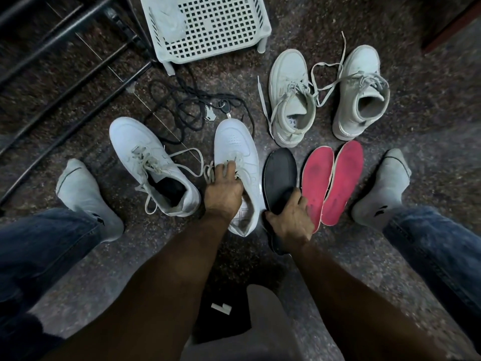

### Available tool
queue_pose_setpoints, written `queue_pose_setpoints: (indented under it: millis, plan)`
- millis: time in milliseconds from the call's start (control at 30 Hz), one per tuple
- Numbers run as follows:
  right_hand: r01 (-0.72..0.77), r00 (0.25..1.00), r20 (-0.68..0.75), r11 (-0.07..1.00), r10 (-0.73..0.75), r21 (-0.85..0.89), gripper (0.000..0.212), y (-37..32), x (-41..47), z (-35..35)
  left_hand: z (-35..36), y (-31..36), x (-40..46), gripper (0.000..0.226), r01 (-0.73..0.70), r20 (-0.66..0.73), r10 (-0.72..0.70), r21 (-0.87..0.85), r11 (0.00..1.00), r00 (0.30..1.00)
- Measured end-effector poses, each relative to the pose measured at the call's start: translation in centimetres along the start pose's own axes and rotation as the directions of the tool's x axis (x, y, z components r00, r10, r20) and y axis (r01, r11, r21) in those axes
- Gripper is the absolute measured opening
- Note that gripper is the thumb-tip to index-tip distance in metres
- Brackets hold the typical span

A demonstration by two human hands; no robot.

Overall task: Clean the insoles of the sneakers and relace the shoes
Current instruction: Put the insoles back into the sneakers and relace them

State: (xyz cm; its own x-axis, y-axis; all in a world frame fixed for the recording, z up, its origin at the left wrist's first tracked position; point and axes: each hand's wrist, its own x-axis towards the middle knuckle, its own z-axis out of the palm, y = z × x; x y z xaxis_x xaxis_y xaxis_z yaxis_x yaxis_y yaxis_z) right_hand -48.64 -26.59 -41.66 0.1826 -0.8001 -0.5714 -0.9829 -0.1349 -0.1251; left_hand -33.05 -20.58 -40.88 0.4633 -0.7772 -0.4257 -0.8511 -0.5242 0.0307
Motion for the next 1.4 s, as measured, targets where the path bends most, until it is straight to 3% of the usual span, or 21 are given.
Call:
queue_pose_setpoints:
  millis: [200,333,500,600,700,800,867,1000,1133,1300,1400]
  plan:
    - [-0.089,0.996,-0.016,0.99,0.091,0.109,0.083,-0.2,0.3,0.7,-1.0,-3.0,-0.2,0.021,-0.187,-0.067,0.176,-0.24,0.953,0.982]
    - [-0.095,0.995,0.041,0.968,0.088,0.234,0.073,-0.3,0.2,0.3,-3.0,-4.7,1.0,0.015,-0.271,0.057,0.302,-0.308,0.912,0.952]
    - [-0.089,0.996,0.027,0.925,0.085,0.369,0.064,-1.0,-1.3,-1.8,-4.6,-4.2,2.8,0.013,-0.147,0.216,0.249,-0.4,0.905,0.944]
    - [-0.083,0.996,0.028,0.828,0.081,0.554,0.055,-1.1,-2.5,-2.9,-5.6,-3.3,3.3,0.017,0.005,0.288,0.137,-0.441,0.897,0.948]
    - [0.015,0.999,0.02,0.803,-0.034,0.595,0.058,-0.8,-3.4,-4.3,-5.5,-2.3,3.5,0.025,0.067,0.296,0.078,-0.448,0.891,0.952]
    - [0.207,0.97,0.029,0.881,-0.242,0.425,0.078,-0.1,-4.0,-6.7,-5.3,-1.7,3.4,0.024,0.091,0.271,0.031,-0.424,0.901,0.962]
    - [0.32,0.942,0.026,0.92,-0.334,0.226,0.076,0.7,-3.9,-8.3,-5.3,-1.6,3.3,0.027,0.124,0.264,-0.007,-0.427,0.896,0.964]
    - [0.372,0.928,0.046,0.918,-0.369,-0.138,0.075,2.1,-3.1,-10.5,-5.3,-1.3,3.1,0.02,0.194,0.261,-0.066,-0.501,0.843,0.963]
    - [0.387,0.921,0.068,0.891,-0.383,-0.238,0.081,2.2,-3.2,-10.7,-5.2,-0.9,2.9,0.033,0.24,0.266,-0.111,-0.526,0.816,0.958]
    - [0.539,0.821,0.108,0.7,-0.56,-0.469,0.053,2.9,-3.3,-12.7,-5.2,-0.9,2.8,0.037,0.255,0.252,-0.136,-0.535,0.805,0.958]
    - [0.603,0.768,0.211,0.571,-0.605,-0.557,0.051,2.8,-3.1,-15.0,-5.2,-0.8,2.8,0.036,0.264,0.251,-0.15,-0.522,0.811,0.956]
